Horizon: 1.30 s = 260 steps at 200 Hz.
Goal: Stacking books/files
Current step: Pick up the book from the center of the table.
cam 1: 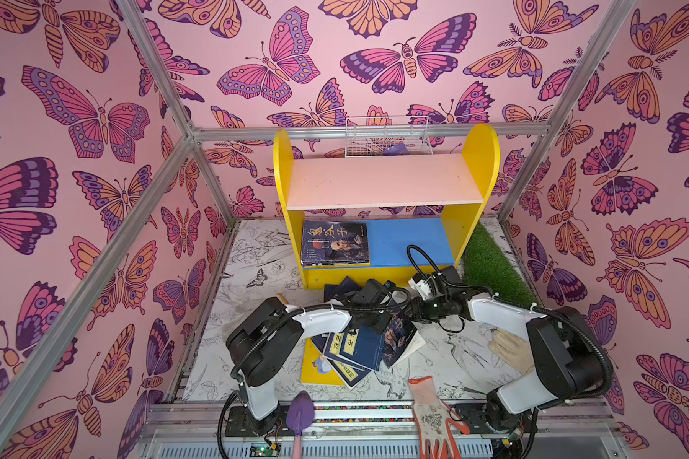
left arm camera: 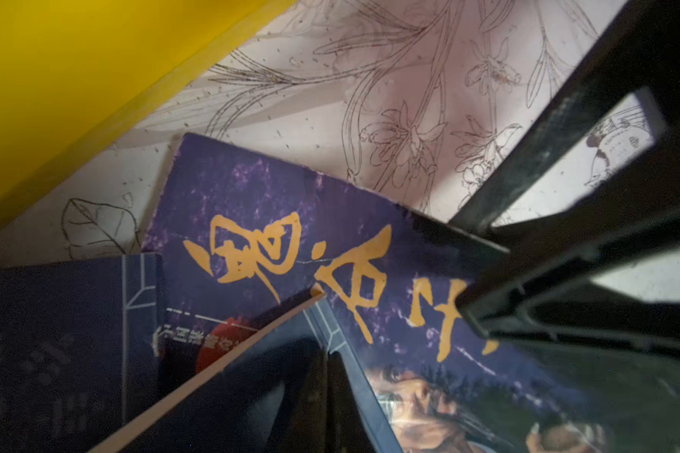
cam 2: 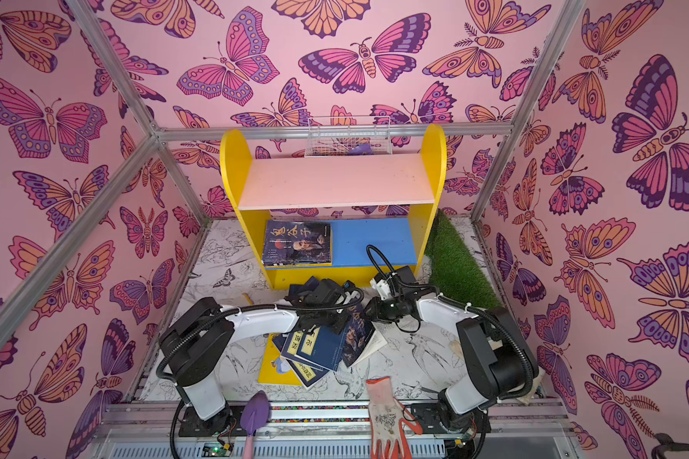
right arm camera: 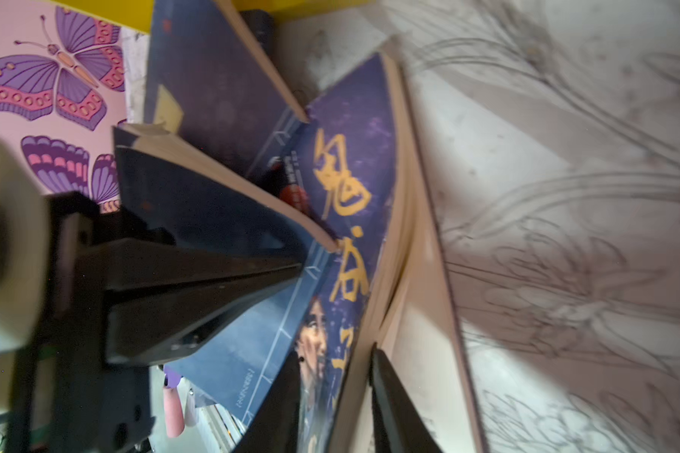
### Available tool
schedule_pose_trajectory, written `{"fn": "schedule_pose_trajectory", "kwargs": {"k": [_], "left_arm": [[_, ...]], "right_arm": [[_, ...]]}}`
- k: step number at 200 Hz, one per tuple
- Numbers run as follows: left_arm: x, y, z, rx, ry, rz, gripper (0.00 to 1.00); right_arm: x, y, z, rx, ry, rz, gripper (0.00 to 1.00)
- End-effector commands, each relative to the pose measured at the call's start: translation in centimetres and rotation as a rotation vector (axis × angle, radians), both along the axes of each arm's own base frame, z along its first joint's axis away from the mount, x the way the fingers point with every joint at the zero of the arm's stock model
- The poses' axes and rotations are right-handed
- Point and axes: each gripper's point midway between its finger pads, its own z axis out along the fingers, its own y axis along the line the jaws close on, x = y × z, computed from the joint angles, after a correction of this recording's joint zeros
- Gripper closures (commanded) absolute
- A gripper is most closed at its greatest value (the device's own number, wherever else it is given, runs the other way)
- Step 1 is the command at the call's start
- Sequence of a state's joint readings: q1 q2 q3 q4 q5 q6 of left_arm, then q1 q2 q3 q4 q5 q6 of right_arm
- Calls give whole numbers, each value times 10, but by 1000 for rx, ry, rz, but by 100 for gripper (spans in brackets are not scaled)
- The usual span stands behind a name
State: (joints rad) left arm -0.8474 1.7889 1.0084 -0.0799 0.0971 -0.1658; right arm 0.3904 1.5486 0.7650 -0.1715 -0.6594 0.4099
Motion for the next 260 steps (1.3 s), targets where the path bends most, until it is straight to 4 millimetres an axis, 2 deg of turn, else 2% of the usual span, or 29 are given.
{"fn": "schedule_pose_trajectory", "kwargs": {"k": [1, 28, 57, 70, 101, 131, 154, 158, 177, 201, 210, 213, 219, 224, 235, 244, 250, 260], "left_arm": [[-19, 32, -42, 159, 103, 20, 100], [-18, 31, -39, 153, 97, 24, 100], [-16, 31, -30, 141, 78, 31, 100], [-15, 31, -26, 127, 69, 36, 100], [-11, 28, -13, 73, 42, 48, 100], [-6, 26, -1, 32, 8, 56, 100], [-3, 26, 1, 30, -3, 57, 100], [-3, 26, 1, 31, -3, 58, 100], [-3, 25, 0, 29, -1, 61, 100], [-3, 26, 5, 11, -4, 67, 100], [-2, 26, 8, -11, -7, 72, 100], [-2, 26, 10, -18, -7, 74, 100], [0, 27, 13, -36, -8, 82, 100], [0, 27, 16, -56, -6, 85, 92], [0, 26, 24, -108, 12, 80, 60], [1, 24, 31, -151, 24, 75, 42], [1, 24, 36, -176, 30, 69, 37], [2, 22, 44, -210, 41, 57, 36]], "right_arm": [[-5, 23, 24, 78, -54, 106, 68], [-2, 17, 12, 17, -32, 78, 69], [4, -7, -11, -145, -33, -5, 69], [3, -10, -16, -158, -27, -12, 71], [2, -4, -11, -123, -23, 6, 86], [-3, 10, 3, -32, -14, 56, 84], [-7, 16, 11, 12, 0, 87, 80], [-8, 16, 2, 4, 27, 88, 80], [-8, 15, -1, -9, 37, 80, 83], [-5, 11, 1, -33, 20, 59, 100], [0, 3, -6, -86, 9, 20, 100], [3, 1, 2, -87, -20, 7, 100], [7, -4, 4, -105, -40, -23, 100], [10, -10, 5, -120, -54, -50, 100], [17, -25, 9, -165, -90, -126, 100], [21, -38, 15, -190, -125, -186, 100], [22, -48, 19, -205, -143, -227, 100], [20, -62, 23, -219, -158, -278, 100]]}}
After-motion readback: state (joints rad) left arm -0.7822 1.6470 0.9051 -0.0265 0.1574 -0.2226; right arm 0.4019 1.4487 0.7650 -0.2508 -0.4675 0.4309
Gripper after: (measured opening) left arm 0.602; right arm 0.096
